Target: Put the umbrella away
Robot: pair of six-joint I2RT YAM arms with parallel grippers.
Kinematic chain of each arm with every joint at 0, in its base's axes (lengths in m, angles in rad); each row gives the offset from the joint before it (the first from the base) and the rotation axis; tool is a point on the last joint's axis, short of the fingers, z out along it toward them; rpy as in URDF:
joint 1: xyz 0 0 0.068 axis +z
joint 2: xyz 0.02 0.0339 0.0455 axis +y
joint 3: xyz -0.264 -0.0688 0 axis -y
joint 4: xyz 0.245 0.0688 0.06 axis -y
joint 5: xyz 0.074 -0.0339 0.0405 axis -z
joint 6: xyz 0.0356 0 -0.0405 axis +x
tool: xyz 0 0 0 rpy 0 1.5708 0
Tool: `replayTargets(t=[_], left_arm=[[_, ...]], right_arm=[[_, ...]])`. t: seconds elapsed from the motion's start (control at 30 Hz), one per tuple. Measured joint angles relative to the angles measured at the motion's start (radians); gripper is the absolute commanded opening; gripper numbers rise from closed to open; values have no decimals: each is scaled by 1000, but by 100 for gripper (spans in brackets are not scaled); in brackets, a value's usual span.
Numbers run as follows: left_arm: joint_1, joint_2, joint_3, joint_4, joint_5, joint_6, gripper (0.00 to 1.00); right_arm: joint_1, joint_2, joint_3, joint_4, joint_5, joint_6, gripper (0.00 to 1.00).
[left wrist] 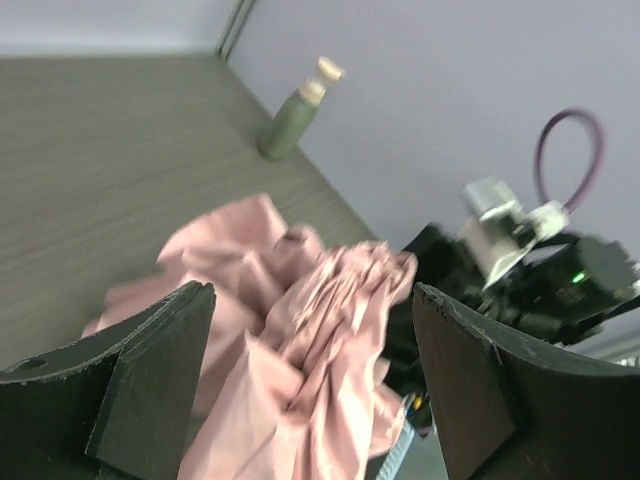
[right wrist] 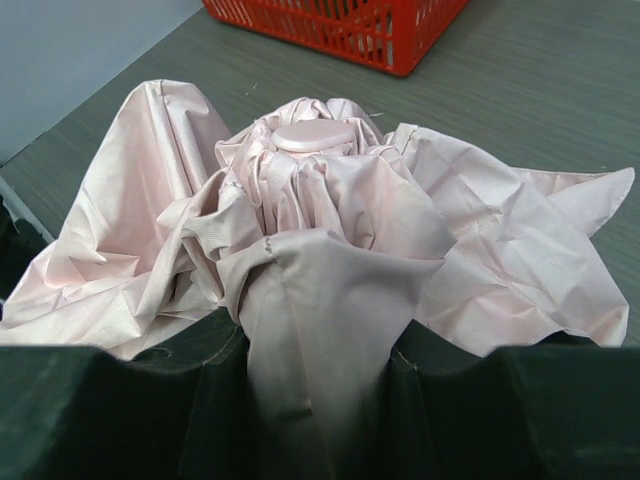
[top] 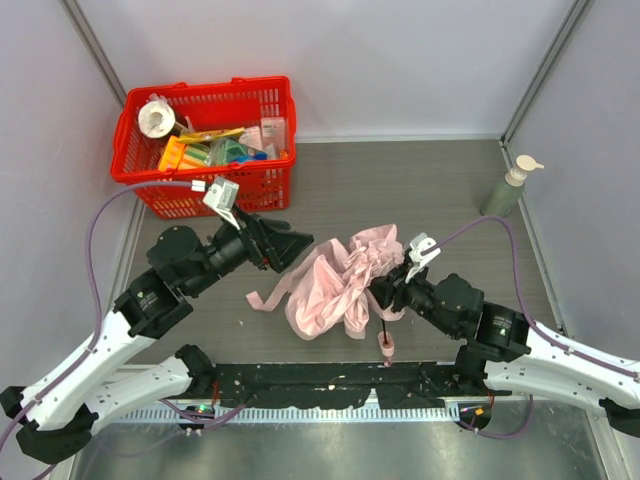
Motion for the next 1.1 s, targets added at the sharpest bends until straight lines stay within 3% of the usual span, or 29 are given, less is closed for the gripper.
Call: replayTargets(t=[0.07,0.1,0.27,0.33,0.43,0.5,0.53,0.7,0.8,1.03,1.1], left_arm=[[0,8,-6,-47,8,-3,64],[0,17,-8,-68,10,-6,61],[0,91,-16,-117,44,-28,62],[0,129,-26,-116,79,-39,46],[0,196,-28,-90,148,-66,31],[0,250,-28,-46,206,-87,12],[0,277,-28,-18,230,-101,8],[-18,493,-18,288,378,-234,6],[-44,625,27,413,407,-281,10],[-57,663,49,483,413,-287,54],[-62,633,49,442,393,-254,78]], right_arm=[[-2,-6,32,-26,19,-7,1],[-2,-8,45,-32,24,-13,1],[-2,-8,96,-58,39,-45,1],[-2,-8,107,-74,41,-56,1],[-2,-8,113,-90,42,-69,1],[-2,-8,113,-101,42,-73,1],[-2,-8,114,-106,42,-75,1],[-2,18,117,-138,58,-76,1],[-9,25,117,-182,118,-67,1],[-14,-27,117,-194,163,-43,1],[-9,-50,117,-187,160,-35,1]])
